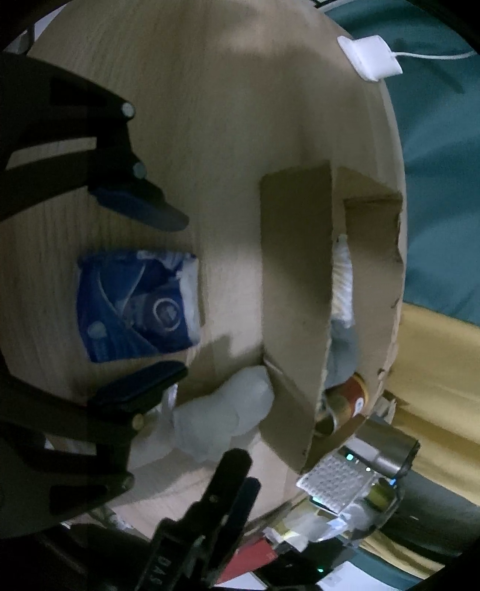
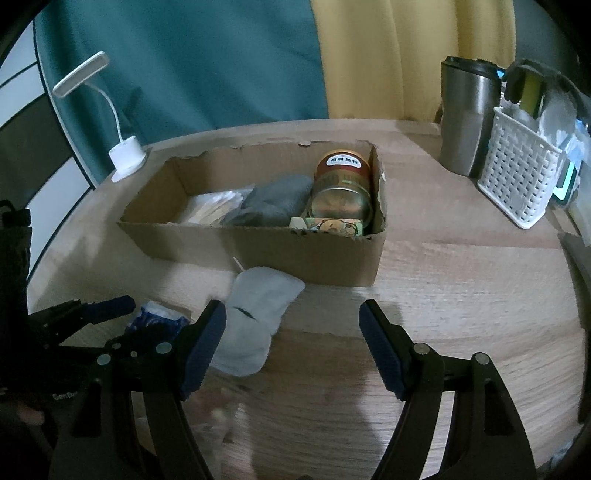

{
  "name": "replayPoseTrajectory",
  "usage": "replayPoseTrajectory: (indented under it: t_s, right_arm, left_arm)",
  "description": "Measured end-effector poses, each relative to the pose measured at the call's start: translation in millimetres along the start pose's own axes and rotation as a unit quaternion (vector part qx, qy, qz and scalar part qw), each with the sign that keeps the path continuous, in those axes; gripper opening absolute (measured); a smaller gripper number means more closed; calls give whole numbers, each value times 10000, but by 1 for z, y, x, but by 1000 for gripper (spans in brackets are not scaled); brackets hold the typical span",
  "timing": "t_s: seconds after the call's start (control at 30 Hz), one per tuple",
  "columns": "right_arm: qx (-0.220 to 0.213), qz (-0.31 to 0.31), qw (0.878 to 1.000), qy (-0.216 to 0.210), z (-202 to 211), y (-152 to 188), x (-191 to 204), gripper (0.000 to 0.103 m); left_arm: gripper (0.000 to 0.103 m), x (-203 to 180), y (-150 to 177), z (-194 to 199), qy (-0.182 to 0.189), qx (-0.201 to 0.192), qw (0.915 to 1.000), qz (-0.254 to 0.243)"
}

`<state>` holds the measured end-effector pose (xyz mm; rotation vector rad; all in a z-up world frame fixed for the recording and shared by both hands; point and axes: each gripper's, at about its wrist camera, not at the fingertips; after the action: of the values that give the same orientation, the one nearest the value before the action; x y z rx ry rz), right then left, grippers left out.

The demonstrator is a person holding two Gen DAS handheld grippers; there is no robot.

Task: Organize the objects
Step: 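Grasp the blue tissue pack with the left tool while the right tool grasps the white sock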

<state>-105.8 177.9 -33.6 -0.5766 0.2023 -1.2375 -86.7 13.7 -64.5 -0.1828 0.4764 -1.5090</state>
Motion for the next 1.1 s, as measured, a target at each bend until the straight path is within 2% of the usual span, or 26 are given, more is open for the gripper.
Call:
replayPoseTrajectory:
  t_s: [0.33,0.57,0.7,0.8,0.93,1.1]
  right_arm:
    - [69,-5,10000,-64,-5,-1,-3,77]
    - [147,-34,9998,-141,-12,-4,0,77]
    - [209,18,9996,-191,-18,-5,5,77]
    - [255,86,9994,-227,-22,-7,10,77]
    - [310,117,9992,-240,-27,-10,13,77]
    - [408,166,9986,-301,-34,-10,18,77]
  left_arm:
    - [74,-8,3,-7,-322,129,9988,-342]
    - [74,-9,4,-11,-736,111,9956,-574]
    - [74,1,2,-8,-755,114,9963,-383]
    - [74,10,2,-4,-634,105,9976,-259]
    - [74,7,1,-3,-513,104,9984,-236]
    - [74,5,6,-5,-550,137,9982,-209]
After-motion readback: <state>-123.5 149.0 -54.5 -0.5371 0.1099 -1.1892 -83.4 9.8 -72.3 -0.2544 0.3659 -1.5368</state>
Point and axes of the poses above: each gripper's, at about its wrist camera, not at the fingertips, and z roughly against the way its jaws point, x to its left, y to its underside, and after that the axes turned 9 degrees about x, right-handed
